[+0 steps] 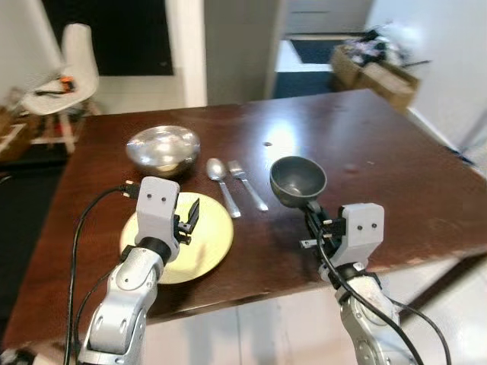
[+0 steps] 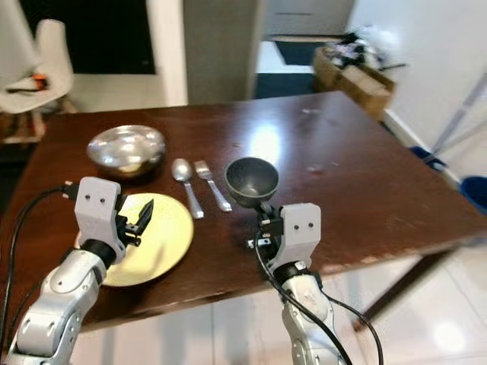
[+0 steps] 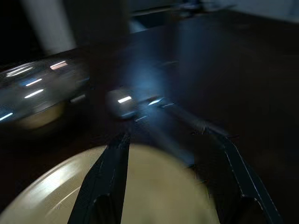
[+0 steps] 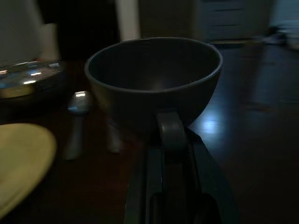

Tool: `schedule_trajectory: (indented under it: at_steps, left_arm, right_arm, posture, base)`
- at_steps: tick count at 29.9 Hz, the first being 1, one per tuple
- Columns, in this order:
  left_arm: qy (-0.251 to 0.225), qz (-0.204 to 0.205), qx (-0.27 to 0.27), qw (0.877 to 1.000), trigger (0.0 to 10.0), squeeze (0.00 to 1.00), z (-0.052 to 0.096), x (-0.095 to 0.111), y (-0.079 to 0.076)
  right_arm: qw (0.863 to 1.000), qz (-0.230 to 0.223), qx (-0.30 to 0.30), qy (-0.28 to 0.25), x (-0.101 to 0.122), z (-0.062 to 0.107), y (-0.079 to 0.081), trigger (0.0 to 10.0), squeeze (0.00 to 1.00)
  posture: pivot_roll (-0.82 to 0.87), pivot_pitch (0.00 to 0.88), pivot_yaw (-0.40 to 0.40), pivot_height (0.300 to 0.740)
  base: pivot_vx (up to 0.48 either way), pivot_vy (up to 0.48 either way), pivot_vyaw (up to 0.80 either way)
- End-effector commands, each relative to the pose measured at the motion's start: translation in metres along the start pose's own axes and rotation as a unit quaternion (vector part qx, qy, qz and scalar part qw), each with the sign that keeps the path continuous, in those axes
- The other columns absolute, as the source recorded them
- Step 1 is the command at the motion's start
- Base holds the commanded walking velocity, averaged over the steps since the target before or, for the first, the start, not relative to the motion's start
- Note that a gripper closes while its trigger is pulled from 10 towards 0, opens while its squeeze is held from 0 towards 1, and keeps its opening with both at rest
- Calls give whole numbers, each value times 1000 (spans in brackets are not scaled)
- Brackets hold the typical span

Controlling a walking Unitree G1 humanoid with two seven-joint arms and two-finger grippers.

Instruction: Setting the table

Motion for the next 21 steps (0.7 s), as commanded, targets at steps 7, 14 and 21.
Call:
schedule_trajectory:
  at_steps: [7,14,21]
  left_arm:
    - [6,0,-4,1000,10000,0,-1,-4,-2]
    - [6,1,-4,1000,10000,0,-1,-4,-3]
    - [6,1,-6,1000,10000,0,-1,-5,-3]
  right_arm:
    - [1000,-2,-1,2,-2,0,-1,10000,0]
    - [1000,-1,1,2,-3,0,-1,10000,0]
    - [1000,0,2,1,-2,0,-1,10000,0]
  posture:
    - [-61,0,62,740]
    - [-62,0,60,740]
    - [-62,0,60,740]
  base:
    - [0,0,-800]
    - [0,0,-800]
    - [0,0,-800]
Point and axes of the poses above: a point about 5 cm out from each wrist's last joint towards the gripper, its own z axis pointing back from the gripper into the wrist, its own x axis along the axis of the wrist's last joint, y = z × x, the point moved 5 cm from there along -z, pointing out of the wrist towards the gripper, and after that the axes turned 9 degrees about z, right-handed, at the moved point
